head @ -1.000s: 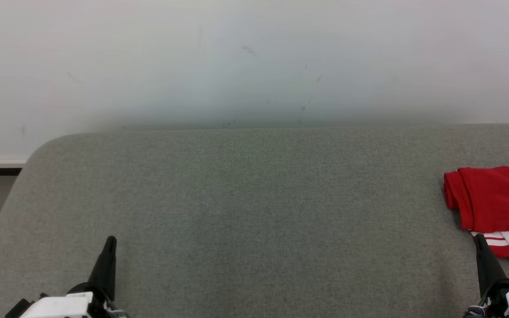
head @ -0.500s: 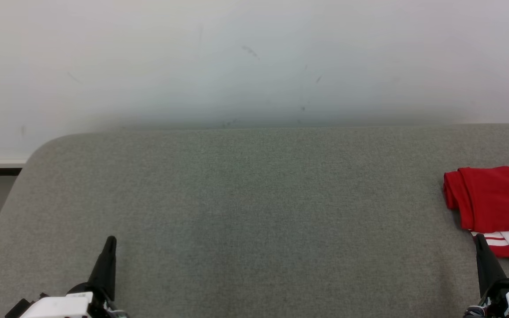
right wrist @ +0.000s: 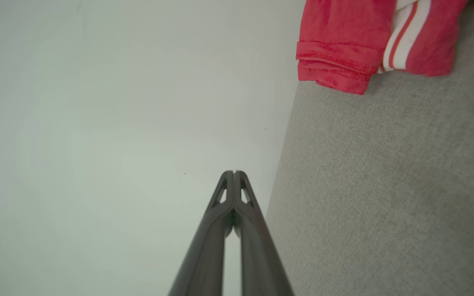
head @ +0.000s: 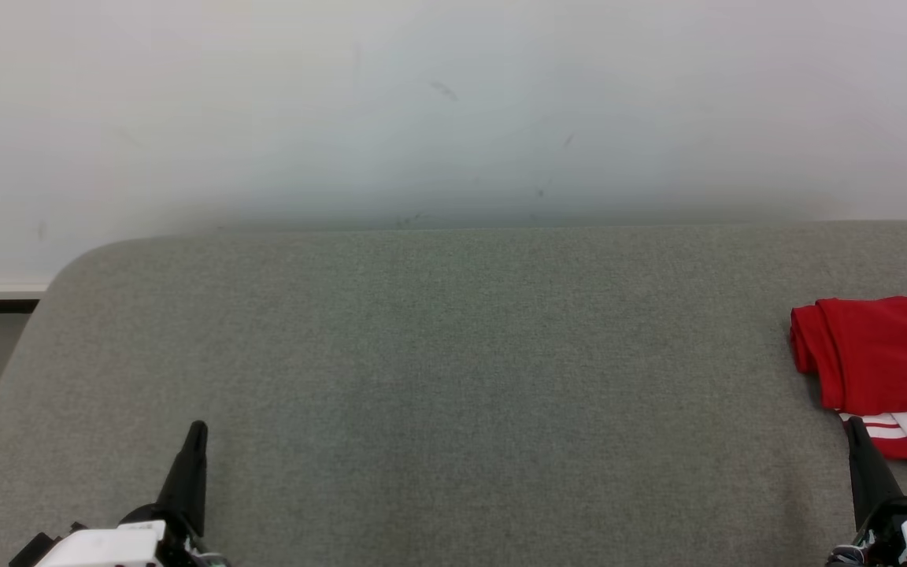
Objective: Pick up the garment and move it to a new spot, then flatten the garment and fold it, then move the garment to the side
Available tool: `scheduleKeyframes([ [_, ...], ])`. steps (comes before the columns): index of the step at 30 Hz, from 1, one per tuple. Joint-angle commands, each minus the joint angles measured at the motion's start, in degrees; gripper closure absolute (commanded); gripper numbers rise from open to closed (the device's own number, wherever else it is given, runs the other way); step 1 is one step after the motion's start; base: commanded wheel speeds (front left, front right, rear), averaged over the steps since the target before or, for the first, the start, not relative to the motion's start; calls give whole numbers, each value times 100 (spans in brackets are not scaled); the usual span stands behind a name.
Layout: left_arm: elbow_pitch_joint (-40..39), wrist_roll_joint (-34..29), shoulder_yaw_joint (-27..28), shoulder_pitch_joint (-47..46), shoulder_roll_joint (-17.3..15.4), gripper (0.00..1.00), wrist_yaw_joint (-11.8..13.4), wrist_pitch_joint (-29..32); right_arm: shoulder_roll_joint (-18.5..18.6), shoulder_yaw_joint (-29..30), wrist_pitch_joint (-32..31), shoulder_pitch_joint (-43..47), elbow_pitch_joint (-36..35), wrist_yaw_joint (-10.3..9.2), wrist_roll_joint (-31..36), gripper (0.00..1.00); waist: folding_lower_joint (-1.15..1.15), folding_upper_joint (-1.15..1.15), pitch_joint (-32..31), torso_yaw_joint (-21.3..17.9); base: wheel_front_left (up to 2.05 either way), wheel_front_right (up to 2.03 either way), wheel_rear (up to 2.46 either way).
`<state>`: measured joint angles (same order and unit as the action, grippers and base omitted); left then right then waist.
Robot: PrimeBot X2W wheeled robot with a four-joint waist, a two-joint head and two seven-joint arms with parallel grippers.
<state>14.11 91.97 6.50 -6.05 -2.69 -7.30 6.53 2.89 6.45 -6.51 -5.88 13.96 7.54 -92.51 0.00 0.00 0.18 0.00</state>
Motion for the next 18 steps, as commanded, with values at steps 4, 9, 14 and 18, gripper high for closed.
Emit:
scheduleKeyframes([
  [4,-8,81,14,-42,-36,100,-38,22,2,25,-20,-65,15,-11,16,100,0,0,0,0,0,0,0],
  [9,-8,81,14,-42,-36,100,-38,22,1,26,-21,-65,15,-11,17,100,0,0,0,0,0,0,0],
  [14,-8,81,14,-42,-36,100,-38,22,2,27,-22,-66,15,-11,18,100,0,0,0,0,0,0,0],
  [18,-8,81,14,-42,-36,100,-38,22,1,26,-23,-66,15,-10,19,100,0,0,0,0,0,0,0],
])
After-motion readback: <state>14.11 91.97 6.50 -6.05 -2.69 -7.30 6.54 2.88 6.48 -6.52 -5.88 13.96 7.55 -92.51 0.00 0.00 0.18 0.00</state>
